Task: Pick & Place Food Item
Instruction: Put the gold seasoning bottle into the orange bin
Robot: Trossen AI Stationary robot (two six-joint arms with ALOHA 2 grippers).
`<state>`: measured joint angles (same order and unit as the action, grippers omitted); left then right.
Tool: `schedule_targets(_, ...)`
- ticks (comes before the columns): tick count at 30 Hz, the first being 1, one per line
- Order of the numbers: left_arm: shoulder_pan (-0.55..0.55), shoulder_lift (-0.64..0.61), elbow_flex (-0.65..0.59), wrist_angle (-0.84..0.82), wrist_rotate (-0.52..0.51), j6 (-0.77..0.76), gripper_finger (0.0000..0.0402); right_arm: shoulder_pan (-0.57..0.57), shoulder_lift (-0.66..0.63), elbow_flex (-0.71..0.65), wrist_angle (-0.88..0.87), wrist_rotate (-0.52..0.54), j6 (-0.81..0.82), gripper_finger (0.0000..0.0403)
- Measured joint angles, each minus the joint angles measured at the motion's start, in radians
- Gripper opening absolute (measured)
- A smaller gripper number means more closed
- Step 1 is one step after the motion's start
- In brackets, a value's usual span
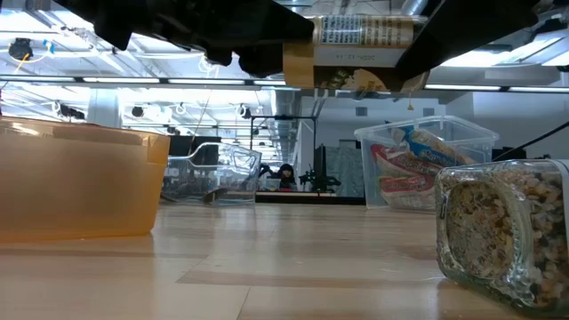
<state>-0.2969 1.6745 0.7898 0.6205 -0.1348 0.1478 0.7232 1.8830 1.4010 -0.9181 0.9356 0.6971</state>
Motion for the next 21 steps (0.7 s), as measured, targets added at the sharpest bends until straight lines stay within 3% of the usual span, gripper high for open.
schedule_targets(10,0.019,0.0,0.002,-0.004,0.046,-0.097,0.0348,0.002,0.0,0.0,-0.006,0.012,0.003,0.0276)
schedule_targets(21,0.038,0.0,0.08,-0.188,0.091,-0.228,0.0311,0.002,0.0,0.0,-0.016,0.011,0.011,0.0276)
